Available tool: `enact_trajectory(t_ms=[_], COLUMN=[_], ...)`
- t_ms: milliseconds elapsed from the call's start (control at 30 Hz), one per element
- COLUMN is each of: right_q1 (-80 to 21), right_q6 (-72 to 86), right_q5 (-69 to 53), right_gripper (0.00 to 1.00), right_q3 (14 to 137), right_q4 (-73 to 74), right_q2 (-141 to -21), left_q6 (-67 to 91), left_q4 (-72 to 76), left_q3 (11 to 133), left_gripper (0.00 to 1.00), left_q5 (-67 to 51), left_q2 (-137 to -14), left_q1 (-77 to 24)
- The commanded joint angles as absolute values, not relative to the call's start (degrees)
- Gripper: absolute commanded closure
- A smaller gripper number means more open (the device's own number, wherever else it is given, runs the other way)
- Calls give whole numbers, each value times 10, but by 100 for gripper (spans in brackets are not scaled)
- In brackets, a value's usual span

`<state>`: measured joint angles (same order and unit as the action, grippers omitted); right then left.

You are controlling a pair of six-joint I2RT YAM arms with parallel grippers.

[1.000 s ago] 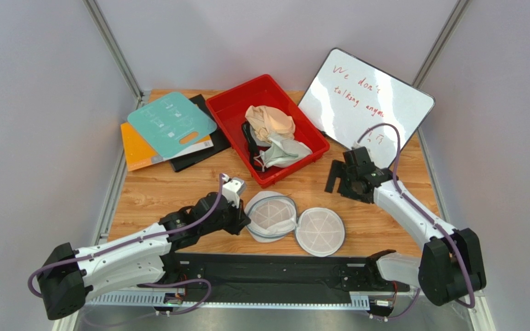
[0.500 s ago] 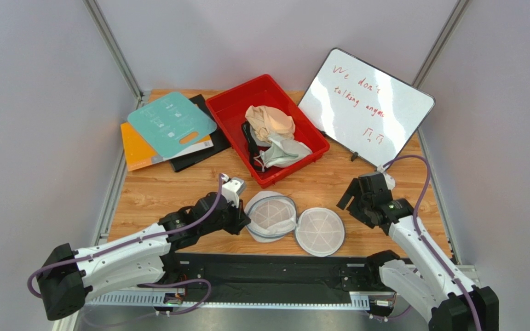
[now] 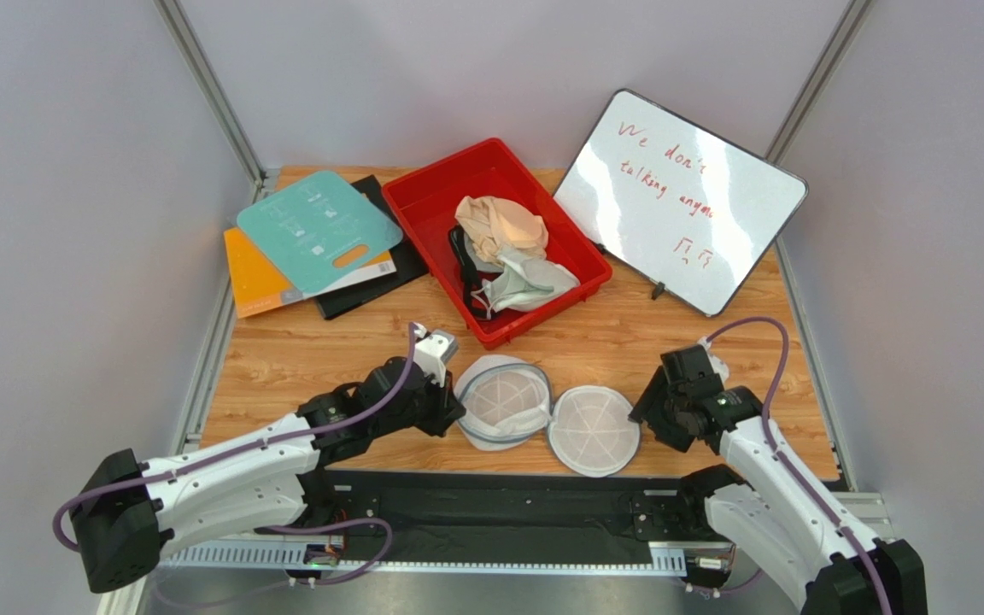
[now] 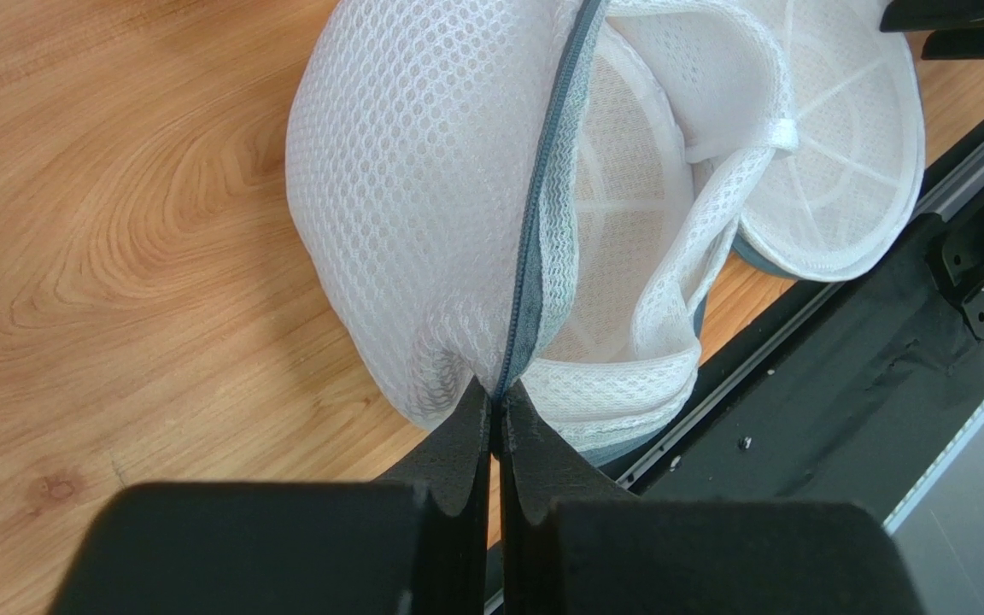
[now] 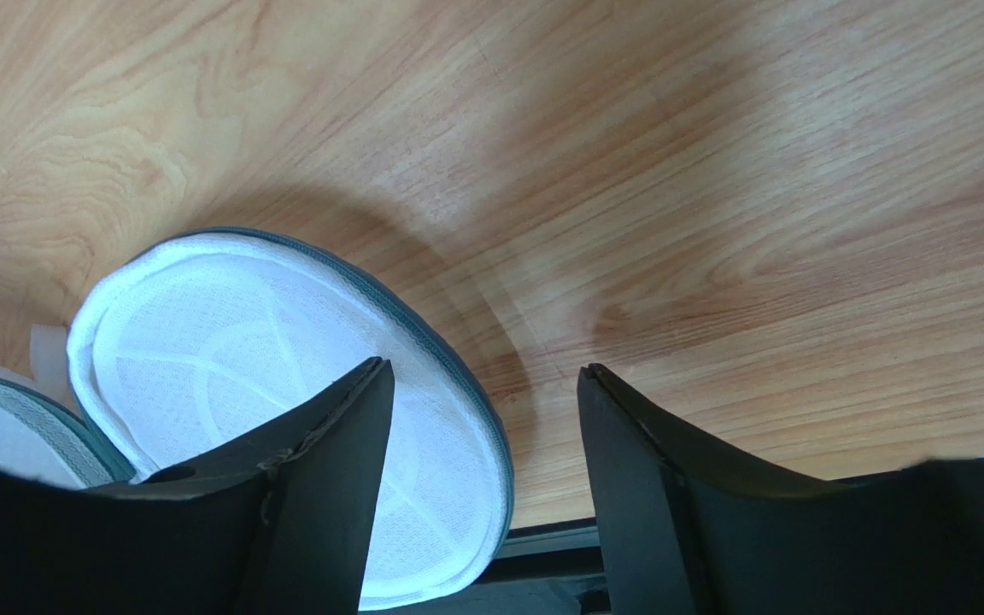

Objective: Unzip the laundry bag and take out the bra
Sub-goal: Place the bra in the bin, then close the laundry bag at the center of the board.

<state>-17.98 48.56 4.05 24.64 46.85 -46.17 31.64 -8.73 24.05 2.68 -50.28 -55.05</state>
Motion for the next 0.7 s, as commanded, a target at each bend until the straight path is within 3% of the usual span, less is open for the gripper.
enact_trajectory(t_ms=[0, 333, 433, 567, 667], right_q1=[-186, -209, -227, -254, -272], right_q6=[499, 487, 484, 483, 488], right_q5=[34, 22, 19, 39, 76], right_gripper=[46, 55, 63, 87, 92], right_q3=[220, 225, 233, 255, 293], right_q4=[478, 441, 428, 441, 486], right_q2=[-438, -483, -511, -527, -517], left_q6=[319, 320, 320, 321, 322], left_q4=[-69, -70, -71, -70, -69], left_q3=[246, 248, 250, 248, 250], left_gripper=[100, 100, 100, 100, 100], left_q5=[27, 25, 25, 25, 25], left_q2=[-511, -515, -516, -519, -523], left_q1=[-551, -551, -551, -551, -551])
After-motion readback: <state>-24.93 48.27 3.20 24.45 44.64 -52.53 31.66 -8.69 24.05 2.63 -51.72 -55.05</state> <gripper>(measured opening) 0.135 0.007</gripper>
